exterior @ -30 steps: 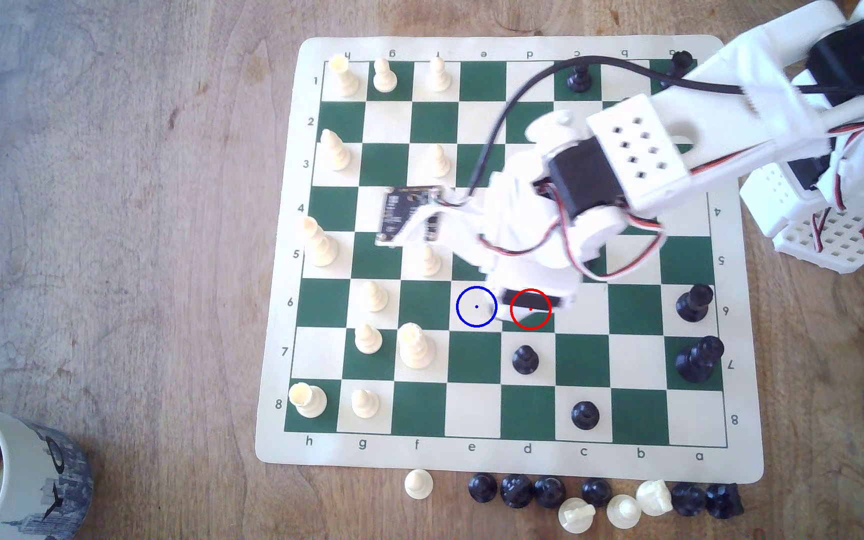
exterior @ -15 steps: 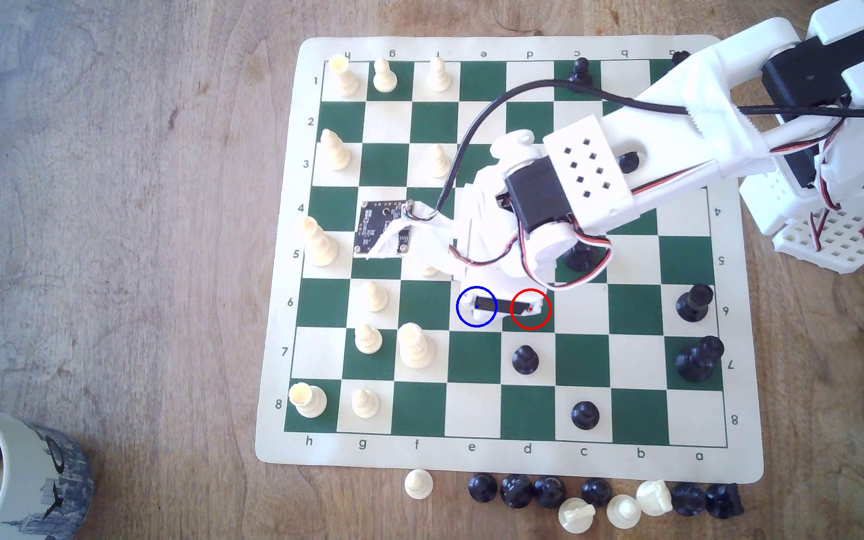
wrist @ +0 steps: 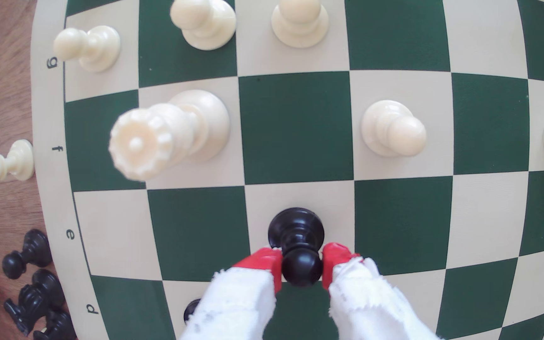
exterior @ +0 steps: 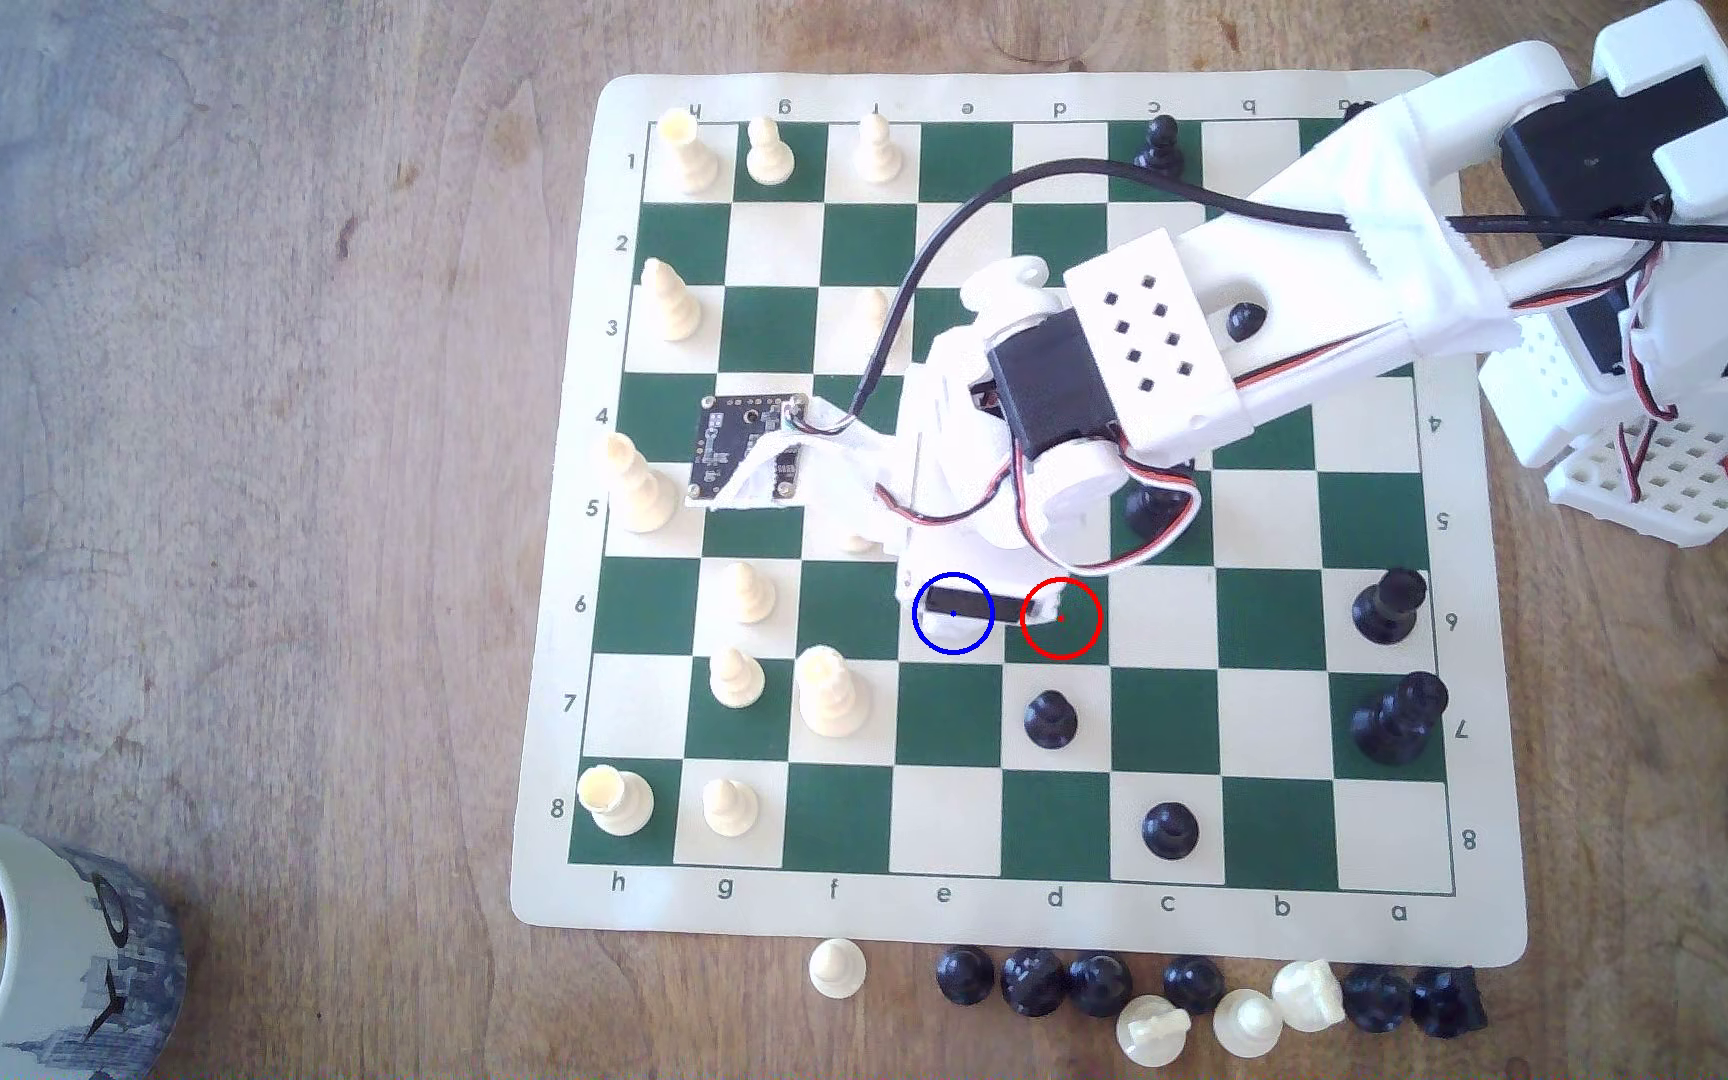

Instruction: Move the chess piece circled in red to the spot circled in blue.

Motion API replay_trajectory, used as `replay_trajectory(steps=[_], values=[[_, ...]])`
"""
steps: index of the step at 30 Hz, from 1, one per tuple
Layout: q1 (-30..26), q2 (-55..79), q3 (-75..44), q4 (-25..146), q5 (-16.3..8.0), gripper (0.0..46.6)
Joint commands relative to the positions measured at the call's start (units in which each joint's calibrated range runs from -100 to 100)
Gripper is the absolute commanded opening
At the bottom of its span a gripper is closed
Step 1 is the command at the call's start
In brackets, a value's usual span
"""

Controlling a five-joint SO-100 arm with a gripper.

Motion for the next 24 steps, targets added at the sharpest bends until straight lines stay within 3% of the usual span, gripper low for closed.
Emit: replay_trajectory(steps=[1, 7, 10, 12, 24], values=[[0.3, -0.4, -4.7, -1.1, 0.3, 0.2], [0.5, 0.7, -5.0, -1.3, 0.4, 1.0], [0.6, 0.0, -4.4, -1.2, 0.2, 15.3], [0.6, -1.0, -3.7, -1.0, 0.1, 18.2], [1.8, -21.4, 14.1, -1.0, 0.4, 18.6]])
